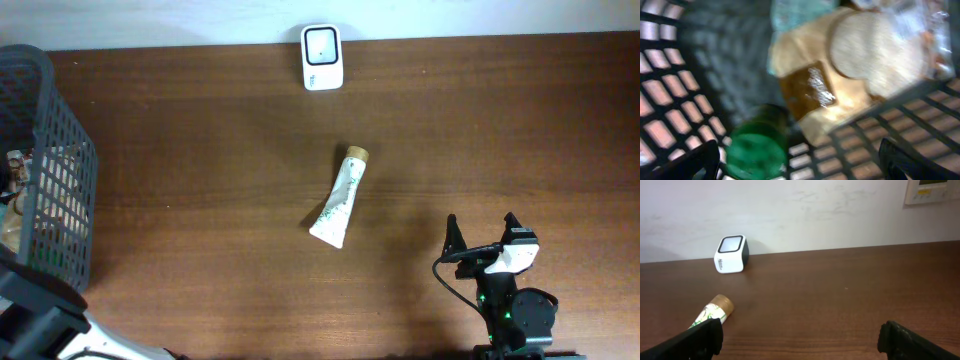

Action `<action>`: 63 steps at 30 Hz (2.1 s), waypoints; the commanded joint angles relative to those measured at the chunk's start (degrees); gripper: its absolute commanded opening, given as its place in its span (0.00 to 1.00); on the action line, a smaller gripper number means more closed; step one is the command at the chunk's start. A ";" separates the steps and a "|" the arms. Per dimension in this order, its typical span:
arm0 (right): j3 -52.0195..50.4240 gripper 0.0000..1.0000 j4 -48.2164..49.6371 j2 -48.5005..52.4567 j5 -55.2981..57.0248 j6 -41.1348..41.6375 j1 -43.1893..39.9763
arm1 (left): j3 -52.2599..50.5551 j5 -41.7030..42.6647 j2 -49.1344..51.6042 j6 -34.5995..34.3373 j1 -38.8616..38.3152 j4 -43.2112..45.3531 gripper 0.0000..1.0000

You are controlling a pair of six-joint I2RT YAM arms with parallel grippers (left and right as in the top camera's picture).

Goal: Scan the item barcode
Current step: 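Reach the left gripper into the basket and grasp the rice bag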

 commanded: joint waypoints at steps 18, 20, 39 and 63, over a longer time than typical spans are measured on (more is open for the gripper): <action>-0.52 0.98 0.09 -0.44 -0.28 0.44 0.48 | -23.96 -4.85 -0.04 8.11 0.11 22.80 0.99; -0.52 0.98 0.09 -0.44 -0.28 0.44 0.48 | -24.28 -3.30 0.04 8.11 0.11 23.43 0.99; -0.52 0.98 0.09 -0.42 -0.28 0.44 0.48 | -28.22 13.97 4.20 8.15 -0.07 38.80 0.99; -0.52 0.98 0.09 -0.44 -0.28 0.44 0.48 | -28.26 18.47 11.91 8.17 -2.45 50.49 0.37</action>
